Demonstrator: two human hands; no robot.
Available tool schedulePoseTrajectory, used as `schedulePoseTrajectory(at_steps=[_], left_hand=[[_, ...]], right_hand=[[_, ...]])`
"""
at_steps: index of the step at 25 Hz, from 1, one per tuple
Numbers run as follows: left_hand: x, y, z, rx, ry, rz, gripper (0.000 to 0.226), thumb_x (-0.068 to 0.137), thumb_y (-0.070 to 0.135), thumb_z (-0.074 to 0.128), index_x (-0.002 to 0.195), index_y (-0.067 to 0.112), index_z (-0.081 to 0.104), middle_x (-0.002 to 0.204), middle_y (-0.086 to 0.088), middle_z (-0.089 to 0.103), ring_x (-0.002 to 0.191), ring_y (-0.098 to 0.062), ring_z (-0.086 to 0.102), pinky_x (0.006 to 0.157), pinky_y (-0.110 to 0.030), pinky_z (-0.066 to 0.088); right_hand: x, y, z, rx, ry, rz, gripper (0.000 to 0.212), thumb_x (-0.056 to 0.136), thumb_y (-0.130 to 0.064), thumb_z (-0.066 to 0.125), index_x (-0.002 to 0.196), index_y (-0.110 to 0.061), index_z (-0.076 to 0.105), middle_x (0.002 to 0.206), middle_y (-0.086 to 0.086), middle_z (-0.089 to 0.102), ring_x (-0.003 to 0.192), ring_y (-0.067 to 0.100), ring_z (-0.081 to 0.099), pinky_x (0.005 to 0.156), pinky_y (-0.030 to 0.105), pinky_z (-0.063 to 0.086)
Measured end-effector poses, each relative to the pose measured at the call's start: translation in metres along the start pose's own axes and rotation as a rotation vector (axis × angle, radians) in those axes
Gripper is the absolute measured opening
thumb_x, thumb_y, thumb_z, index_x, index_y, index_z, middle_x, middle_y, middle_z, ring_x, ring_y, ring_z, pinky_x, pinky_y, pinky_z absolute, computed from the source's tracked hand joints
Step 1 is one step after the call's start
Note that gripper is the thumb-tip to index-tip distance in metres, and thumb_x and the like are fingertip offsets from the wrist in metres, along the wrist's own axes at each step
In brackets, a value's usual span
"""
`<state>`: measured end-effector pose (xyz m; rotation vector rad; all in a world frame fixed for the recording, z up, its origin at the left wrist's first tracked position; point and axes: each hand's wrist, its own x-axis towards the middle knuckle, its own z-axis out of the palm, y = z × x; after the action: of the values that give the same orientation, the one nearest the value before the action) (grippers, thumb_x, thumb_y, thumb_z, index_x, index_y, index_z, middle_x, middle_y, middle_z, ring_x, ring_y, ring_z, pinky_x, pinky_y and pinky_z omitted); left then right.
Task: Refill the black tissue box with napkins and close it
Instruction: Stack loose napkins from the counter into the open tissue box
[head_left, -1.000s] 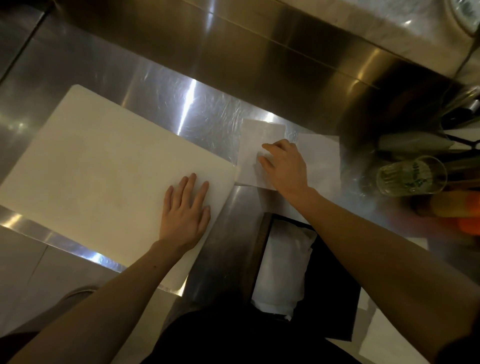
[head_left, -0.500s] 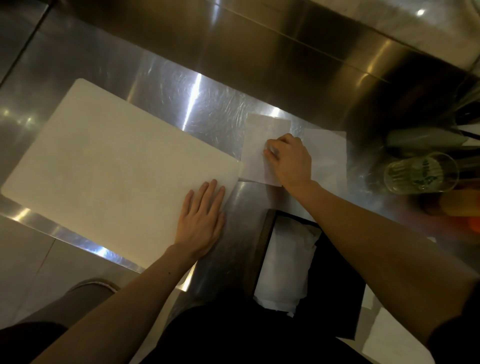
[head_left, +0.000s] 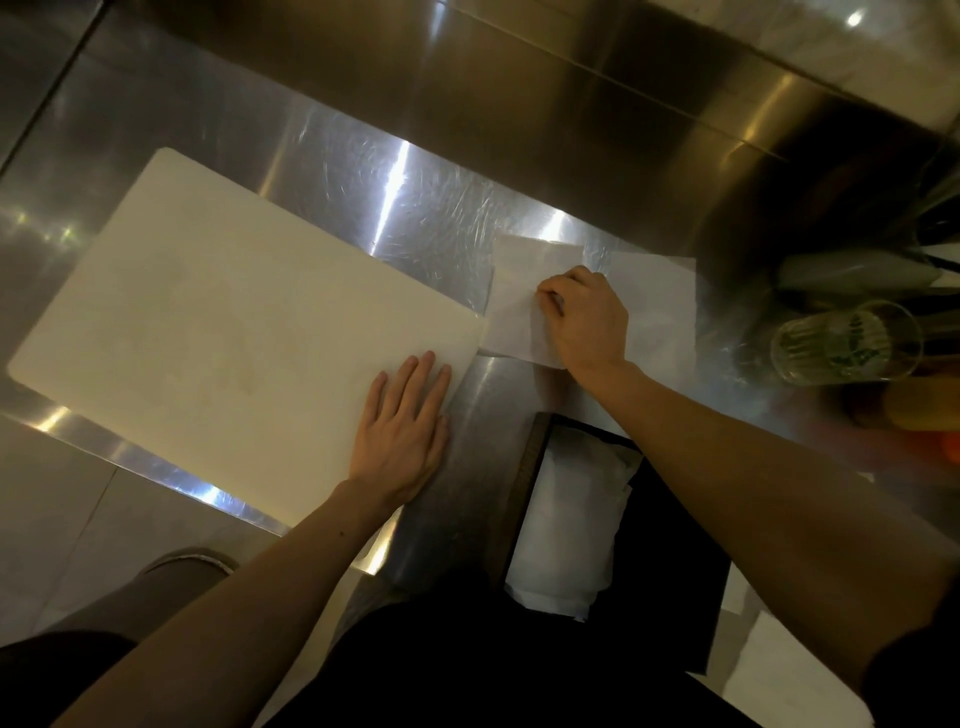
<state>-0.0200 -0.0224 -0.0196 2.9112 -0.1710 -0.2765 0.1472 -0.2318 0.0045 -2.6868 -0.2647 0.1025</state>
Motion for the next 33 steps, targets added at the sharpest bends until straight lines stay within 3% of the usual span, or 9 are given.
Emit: schedulePoseTrajectory(at_steps=[5, 10, 14, 21, 26, 33], left_hand=[[-0.001, 0.0, -0.001, 0.012, -0.008, -0.002, 0.057, 0.1, 0.039, 0.029, 0.152, 0.016, 0.027, 0.159, -0.012, 0.023, 0.147, -0.028, 0.017, 0.119, -0.049, 0.013], [-0.002, 0.013, -0.009, -0.004, 0.003, 0.061, 0.056, 0.1, 0.038, 0.031, 0.152, 0.018, 0.025, 0.16, -0.012, 0.021, 0.147, -0.029, 0.017, 0.118, -0.049, 0.013], [-0.007, 0.034, -0.009, -0.023, 0.001, 0.132, 0.056, 0.099, 0.035, 0.028, 0.151, 0.013, 0.028, 0.158, -0.013, 0.025, 0.145, -0.031, 0.023, 0.117, -0.048, 0.019], [-0.023, 0.045, 0.019, -0.025, -0.048, 0.256, 0.054, 0.101, 0.03, 0.028, 0.151, 0.009, 0.028, 0.158, -0.014, 0.025, 0.146, -0.029, 0.024, 0.118, -0.044, 0.023], [-0.024, 0.048, 0.027, -0.03, -0.05, 0.244, 0.054, 0.101, 0.028, 0.031, 0.151, 0.01, 0.026, 0.159, -0.013, 0.023, 0.147, -0.029, 0.022, 0.118, -0.041, 0.017], [-0.026, 0.047, 0.03, -0.058, -0.038, 0.244, 0.054, 0.101, 0.028, 0.029, 0.152, 0.011, 0.025, 0.16, -0.012, 0.021, 0.148, -0.027, 0.018, 0.119, -0.041, 0.015]], right_hand=[[-0.017, -0.004, -0.025, 0.055, 0.103, -0.018, 0.017, 0.093, -0.026, 0.06, 0.098, -0.015, 0.072, 0.099, 0.005, 0.066, 0.09, 0.021, 0.058, 0.069, 0.03, 0.048], [-0.053, -0.004, -0.059, 0.16, 0.222, 0.03, 0.017, 0.092, -0.03, 0.063, 0.101, -0.018, 0.072, 0.099, 0.001, 0.067, 0.089, 0.014, 0.059, 0.074, 0.028, 0.053], [-0.09, -0.005, -0.089, 0.214, 0.303, 0.036, 0.017, 0.09, -0.025, 0.065, 0.099, -0.013, 0.074, 0.095, 0.004, 0.068, 0.084, 0.012, 0.058, 0.07, 0.015, 0.043], [-0.172, -0.015, -0.126, 0.31, 0.326, 0.055, 0.011, 0.088, -0.018, 0.069, 0.096, -0.013, 0.074, 0.091, 0.002, 0.067, 0.082, 0.007, 0.056, 0.072, 0.015, 0.044], [-0.216, -0.019, -0.122, 0.319, 0.283, 0.064, 0.013, 0.086, -0.018, 0.07, 0.097, -0.012, 0.074, 0.092, -0.001, 0.064, 0.083, 0.015, 0.06, 0.068, 0.026, 0.05], [-0.239, -0.007, -0.06, 0.124, -0.019, 0.097, 0.014, 0.089, -0.025, 0.067, 0.098, -0.015, 0.072, 0.095, 0.002, 0.066, 0.088, 0.015, 0.059, 0.071, 0.04, 0.054]])
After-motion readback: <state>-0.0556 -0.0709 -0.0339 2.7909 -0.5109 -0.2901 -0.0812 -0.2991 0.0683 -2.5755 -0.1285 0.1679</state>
